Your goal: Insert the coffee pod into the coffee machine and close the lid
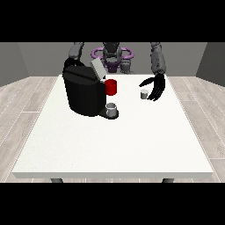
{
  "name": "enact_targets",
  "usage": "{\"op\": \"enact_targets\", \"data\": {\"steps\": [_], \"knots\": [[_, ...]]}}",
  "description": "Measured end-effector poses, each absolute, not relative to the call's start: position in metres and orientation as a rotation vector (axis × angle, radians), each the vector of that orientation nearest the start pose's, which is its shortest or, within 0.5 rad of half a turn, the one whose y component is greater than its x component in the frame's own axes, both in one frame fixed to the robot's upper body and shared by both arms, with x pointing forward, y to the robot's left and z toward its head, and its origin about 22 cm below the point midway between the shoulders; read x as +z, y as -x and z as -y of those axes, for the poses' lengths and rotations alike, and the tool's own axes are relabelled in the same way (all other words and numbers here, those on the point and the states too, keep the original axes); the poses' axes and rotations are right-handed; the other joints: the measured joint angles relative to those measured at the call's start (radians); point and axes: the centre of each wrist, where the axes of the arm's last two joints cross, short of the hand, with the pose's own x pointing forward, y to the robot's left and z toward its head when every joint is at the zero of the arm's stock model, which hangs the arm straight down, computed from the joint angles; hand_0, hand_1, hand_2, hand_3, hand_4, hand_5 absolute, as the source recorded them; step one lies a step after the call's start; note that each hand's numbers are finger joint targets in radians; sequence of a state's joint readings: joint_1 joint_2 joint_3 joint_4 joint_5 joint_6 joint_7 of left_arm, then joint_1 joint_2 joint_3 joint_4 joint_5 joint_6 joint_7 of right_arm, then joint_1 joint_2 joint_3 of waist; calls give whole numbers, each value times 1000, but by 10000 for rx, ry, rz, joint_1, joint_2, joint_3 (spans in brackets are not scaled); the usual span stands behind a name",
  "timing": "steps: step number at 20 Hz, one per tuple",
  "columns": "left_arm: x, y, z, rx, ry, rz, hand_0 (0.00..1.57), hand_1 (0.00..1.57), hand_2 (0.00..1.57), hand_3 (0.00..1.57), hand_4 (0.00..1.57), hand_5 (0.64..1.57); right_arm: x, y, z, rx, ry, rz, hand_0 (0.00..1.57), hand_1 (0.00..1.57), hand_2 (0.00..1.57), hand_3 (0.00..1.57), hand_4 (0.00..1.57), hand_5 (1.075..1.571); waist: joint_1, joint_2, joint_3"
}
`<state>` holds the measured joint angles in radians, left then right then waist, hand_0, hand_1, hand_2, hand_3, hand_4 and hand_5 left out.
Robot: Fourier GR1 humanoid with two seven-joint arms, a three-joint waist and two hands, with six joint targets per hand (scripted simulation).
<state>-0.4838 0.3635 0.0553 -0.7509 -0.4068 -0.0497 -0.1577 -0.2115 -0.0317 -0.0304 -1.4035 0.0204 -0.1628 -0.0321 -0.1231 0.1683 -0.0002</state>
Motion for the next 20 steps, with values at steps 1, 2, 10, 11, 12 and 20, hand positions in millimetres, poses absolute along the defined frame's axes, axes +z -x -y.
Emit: {"op": "enact_targets", "data": {"steps": [1,2,10,11,12,20], "knots": [[-20,-343,-330,-6437,-4885,12758,547,547,697,454,0,1571,7,-290,221,-432,1249,16250,0,0,0,0,476,1571,-34,-27,-3],[-20,-344,-332,-6572,-5062,12713,608,608,745,483,0,1571,6,-289,224,-438,1278,16240,0,0,0,0,515,1571,-74,-23,-1],[-18,-355,-326,-6895,-6358,13381,837,837,974,737,391,1571,17,-297,217,-390,1157,16423,0,0,0,0,500,1571,-204,195,10],[-19,-355,-329,-6824,-6561,13597,824,824,972,737,389,1571,18,-295,212,-383,1072,16544,0,0,0,0,492,1571,-277,273,18],[-20,-355,-331,-6790,-6711,13644,836,836,974,748,380,1571,18,-293,210,-353,983,16564,0,0,0,0,505,1571,-330,279,25],[-13,-364,-334,-7685,-7591,13504,1115,1115,1173,966,280,1571,20,-296,210,-586,861,16718,0,0,0,0,414,1571,-432,434,30]]}}
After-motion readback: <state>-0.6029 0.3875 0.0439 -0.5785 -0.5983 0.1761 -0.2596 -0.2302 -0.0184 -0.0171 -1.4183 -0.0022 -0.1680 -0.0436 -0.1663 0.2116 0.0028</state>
